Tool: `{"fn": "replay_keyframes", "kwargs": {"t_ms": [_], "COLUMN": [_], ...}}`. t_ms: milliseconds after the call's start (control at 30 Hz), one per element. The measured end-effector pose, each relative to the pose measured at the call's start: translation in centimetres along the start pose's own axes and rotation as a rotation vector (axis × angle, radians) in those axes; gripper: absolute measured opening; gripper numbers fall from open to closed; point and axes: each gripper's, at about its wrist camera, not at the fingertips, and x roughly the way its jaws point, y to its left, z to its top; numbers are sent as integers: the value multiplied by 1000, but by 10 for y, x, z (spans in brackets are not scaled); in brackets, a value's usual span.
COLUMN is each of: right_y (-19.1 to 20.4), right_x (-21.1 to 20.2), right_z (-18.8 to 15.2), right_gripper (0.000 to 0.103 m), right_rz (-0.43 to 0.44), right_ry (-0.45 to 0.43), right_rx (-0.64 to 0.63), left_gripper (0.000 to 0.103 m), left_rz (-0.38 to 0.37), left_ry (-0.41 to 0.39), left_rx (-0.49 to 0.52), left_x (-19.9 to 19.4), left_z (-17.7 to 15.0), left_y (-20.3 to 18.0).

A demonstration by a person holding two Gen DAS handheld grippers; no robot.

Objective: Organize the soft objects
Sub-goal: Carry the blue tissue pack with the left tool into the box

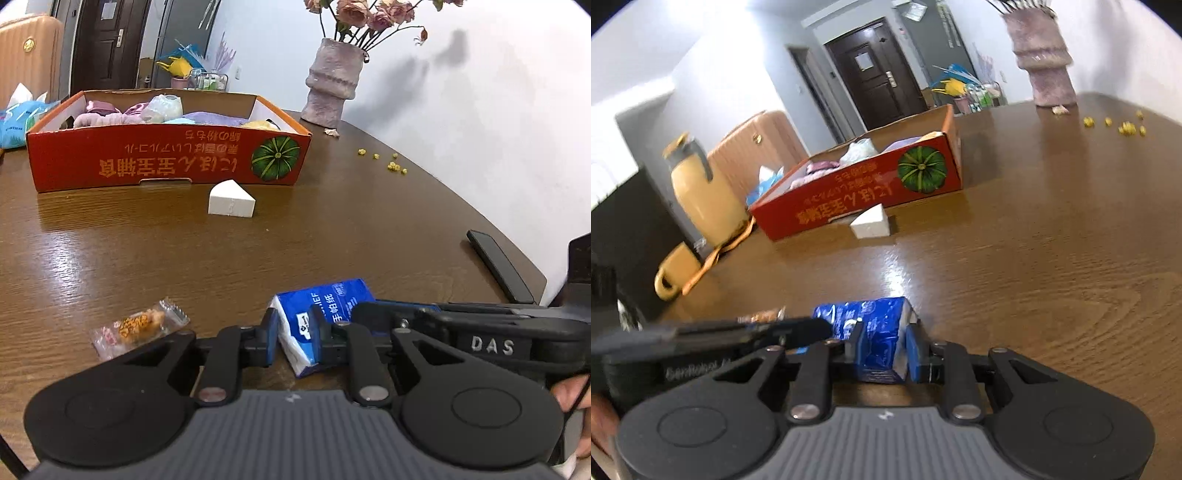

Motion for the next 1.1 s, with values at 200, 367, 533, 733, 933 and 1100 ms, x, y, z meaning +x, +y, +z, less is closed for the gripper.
{"fn": "replay_keyframes", "kwargs": {"t_ms": [200, 367, 533, 733, 933, 1100], "right_y": [6, -5, -8, 10, 29, 28], "right_x": [4, 8, 11, 4, 51, 138], "right_z": [9, 8, 8, 48, 161, 229], "right_gripper": [21, 21, 20, 15, 15, 15], "right_rz": [-36, 3, 16, 34, -6, -113], "right_ry": [-12, -22, -38, -125, -208, -124], "right_rx": [-1, 44, 40, -10, -129, -178], "left_gripper": [29, 29, 25, 23, 23, 22], "left_rz": [-12, -72, -89, -83, -112, -107], "left_ry": [30, 56, 58, -60, -105, -21], "left_rx": [-120, -184, -220, -177, -169, -243], "left_x": [-4, 3, 9, -7, 35, 108], "left_z": [9, 5, 8, 55, 180, 234], "left_y": [13, 19, 23, 26, 69, 120]}}
